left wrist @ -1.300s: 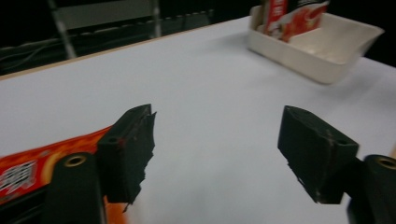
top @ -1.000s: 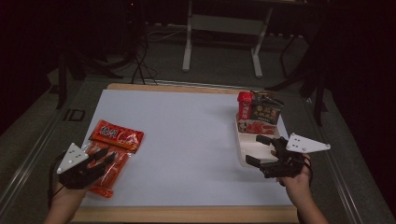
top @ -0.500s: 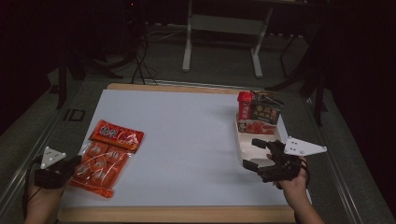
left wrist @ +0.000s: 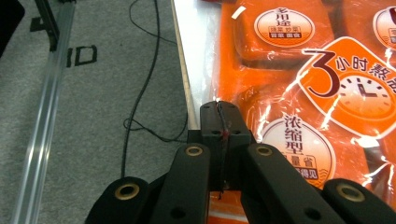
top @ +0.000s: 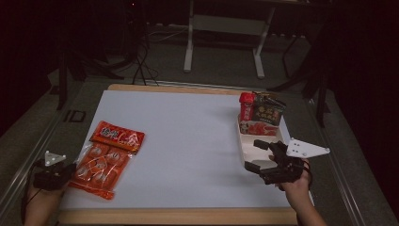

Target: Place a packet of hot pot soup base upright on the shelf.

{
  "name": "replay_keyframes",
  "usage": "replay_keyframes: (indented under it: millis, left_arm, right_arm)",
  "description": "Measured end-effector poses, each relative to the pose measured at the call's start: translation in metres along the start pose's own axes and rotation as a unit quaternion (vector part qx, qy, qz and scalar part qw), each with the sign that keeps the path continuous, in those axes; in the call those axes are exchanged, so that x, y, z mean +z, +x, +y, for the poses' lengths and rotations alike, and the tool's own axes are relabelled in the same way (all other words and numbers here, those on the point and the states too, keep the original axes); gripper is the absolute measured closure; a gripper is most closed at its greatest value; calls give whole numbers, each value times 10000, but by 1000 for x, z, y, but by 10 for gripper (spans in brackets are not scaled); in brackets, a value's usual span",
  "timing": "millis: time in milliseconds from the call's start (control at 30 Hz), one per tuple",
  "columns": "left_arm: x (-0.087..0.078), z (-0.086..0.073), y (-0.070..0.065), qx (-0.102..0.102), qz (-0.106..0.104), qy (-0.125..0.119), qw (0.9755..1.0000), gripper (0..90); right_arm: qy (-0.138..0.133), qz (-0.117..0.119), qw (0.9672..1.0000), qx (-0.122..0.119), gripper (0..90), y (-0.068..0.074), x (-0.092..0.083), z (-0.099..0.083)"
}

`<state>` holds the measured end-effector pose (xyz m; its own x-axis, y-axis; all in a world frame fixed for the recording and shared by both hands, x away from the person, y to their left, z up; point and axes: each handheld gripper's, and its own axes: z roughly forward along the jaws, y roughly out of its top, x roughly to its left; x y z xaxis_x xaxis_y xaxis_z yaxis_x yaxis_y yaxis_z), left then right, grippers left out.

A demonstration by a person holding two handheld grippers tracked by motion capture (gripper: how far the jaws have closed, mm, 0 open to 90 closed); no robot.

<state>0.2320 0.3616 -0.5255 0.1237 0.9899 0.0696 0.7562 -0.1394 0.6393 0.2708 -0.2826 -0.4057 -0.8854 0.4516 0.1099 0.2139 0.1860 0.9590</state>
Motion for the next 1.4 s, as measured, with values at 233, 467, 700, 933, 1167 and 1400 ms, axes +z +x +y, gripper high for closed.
replay_keyframes:
  millis: [233,467,700,933,1167,1400]
  left_arm:
    - [-1,2,-5,29,-172,118,9998,900]
    - [-4,1,-22,42,-497,155,9986,900]
    - [-7,4,-56,281,-979,220,9946,900]
    - [-5,9,-87,351,-1179,197,9922,900]
    - [-9,17,-99,479,-1310,139,9901,900]
    - [-1,36,-65,-186,-775,-253,9965,900]
  right_arm:
    - [7,3,10000,-2,138,0,0,0]
    - [22,14,10000,5,138,0,1,0]
    - [8,32,10000,15,139,0,1,1]
    - [46,64,10000,0,138,2,2,0]
    - [50,51,10000,1,139,1,1,0]
    - [34,71,10000,27,138,1,0,-1]
